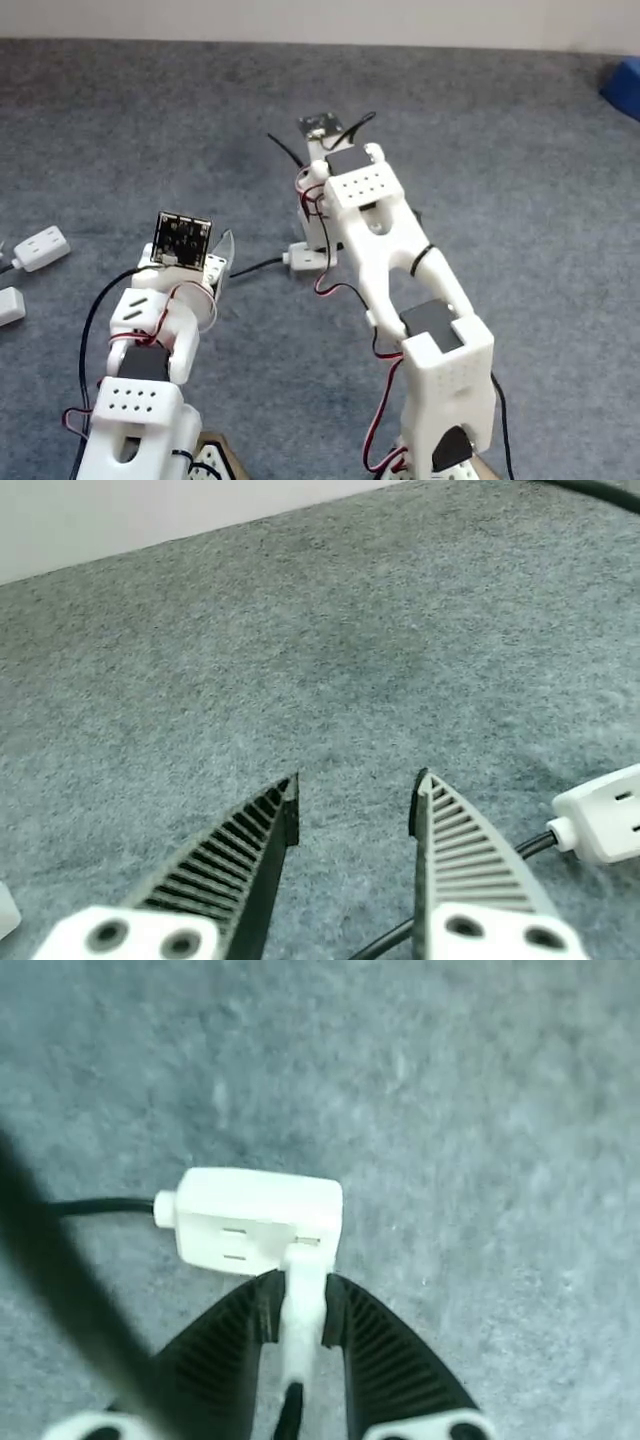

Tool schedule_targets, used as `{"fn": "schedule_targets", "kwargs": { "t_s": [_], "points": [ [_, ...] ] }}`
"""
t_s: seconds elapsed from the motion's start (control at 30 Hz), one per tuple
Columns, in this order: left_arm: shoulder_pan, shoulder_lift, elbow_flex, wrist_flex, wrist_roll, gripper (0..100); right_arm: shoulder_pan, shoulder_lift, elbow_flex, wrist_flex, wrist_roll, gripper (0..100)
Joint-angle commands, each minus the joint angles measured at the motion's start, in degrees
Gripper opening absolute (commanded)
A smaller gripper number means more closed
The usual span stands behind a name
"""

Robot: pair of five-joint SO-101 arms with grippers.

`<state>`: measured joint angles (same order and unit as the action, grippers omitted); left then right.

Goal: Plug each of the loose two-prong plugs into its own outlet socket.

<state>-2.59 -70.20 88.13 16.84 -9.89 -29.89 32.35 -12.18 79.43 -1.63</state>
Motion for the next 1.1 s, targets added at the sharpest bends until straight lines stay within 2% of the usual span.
{"fn": "schedule_targets", "kwargs": {
  "t_s": [0.0,0.2,0.27,0.5,0.7,1.07],
  "points": [
    [-0.75,-0.48,-2.59,0.00,0.62,20,-2.07,-0.22,0.40,-3.03,-0.70,1.2],
    [-0.66,-0.48,-2.42,0.00,0.62,20,-1.98,-0.92,0.13,-4.26,-0.35,18.8],
    [-0.66,-0.48,-2.33,0.00,0.62,20,-1.98,-1.01,0.04,-4.26,-0.35,21.2],
    [-0.57,-0.48,-2.15,0.00,0.62,20,-2.07,-1.19,-0.13,-4.53,-0.35,21.3],
    [-0.48,-0.48,-2.15,0.00,0.62,20,-1.71,-1.80,-0.04,-9.19,-0.79,21.3],
    [-0.48,-0.40,-2.15,0.00,0.53,20,-1.63,-18.42,9.36,-15.52,-3.34,21.3]
  ]
}}
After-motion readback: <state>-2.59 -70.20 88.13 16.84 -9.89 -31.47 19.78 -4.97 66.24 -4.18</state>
